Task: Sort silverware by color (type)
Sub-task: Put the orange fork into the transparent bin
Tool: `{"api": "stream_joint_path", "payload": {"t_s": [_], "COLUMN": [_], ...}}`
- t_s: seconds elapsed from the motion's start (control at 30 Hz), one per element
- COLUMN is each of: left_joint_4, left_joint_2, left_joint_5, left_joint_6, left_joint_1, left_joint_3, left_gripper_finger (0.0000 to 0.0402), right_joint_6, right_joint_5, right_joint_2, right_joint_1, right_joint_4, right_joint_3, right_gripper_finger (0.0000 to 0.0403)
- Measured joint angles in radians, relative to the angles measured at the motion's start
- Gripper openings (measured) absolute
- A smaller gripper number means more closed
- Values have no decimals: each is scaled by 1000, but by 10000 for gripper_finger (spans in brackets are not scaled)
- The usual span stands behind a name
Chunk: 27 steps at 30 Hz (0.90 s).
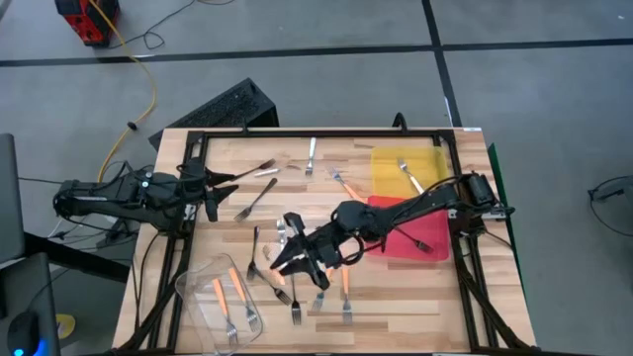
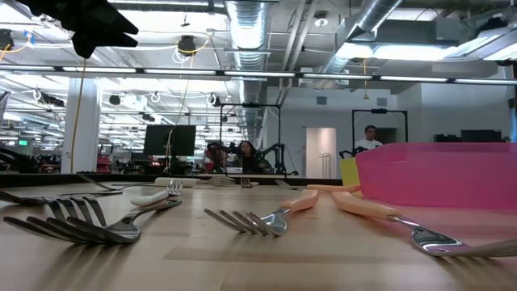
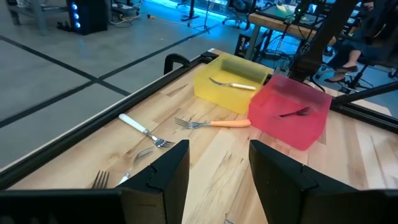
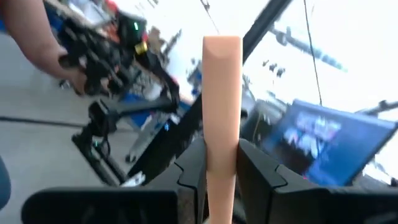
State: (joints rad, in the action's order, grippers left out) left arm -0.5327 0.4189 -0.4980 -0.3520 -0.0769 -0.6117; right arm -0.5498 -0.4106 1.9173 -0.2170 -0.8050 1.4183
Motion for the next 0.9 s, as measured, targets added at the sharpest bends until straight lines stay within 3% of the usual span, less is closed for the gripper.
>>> {"api": "stream_joint_path", "payload": {"t_s": [0.17,0.37,0.43,0.9], "left_joint_4": [0,1,1,0], "left_joint_2": [0,0,0,0], "left_joint_5": [0,0,0,1], "left_joint_6": [-2,-3,-3,-4], "left_joint_1": [0,0,0,0], "left_joint_3": [0,0,0,0], "left_gripper_finger": [151,151,151,151], "right_joint_6": [55,61,94,309], "right_joint_5": [-55,-73,-141,-362], "right_joint_2": [82,145,161,557], "right_joint_1": [-5,-9,-8,0], "right_joint_4": [-197,-196,-198,-162], "right_joint_3": [19,91,118,639], "right_gripper_finger": [92,92,92,92]}}
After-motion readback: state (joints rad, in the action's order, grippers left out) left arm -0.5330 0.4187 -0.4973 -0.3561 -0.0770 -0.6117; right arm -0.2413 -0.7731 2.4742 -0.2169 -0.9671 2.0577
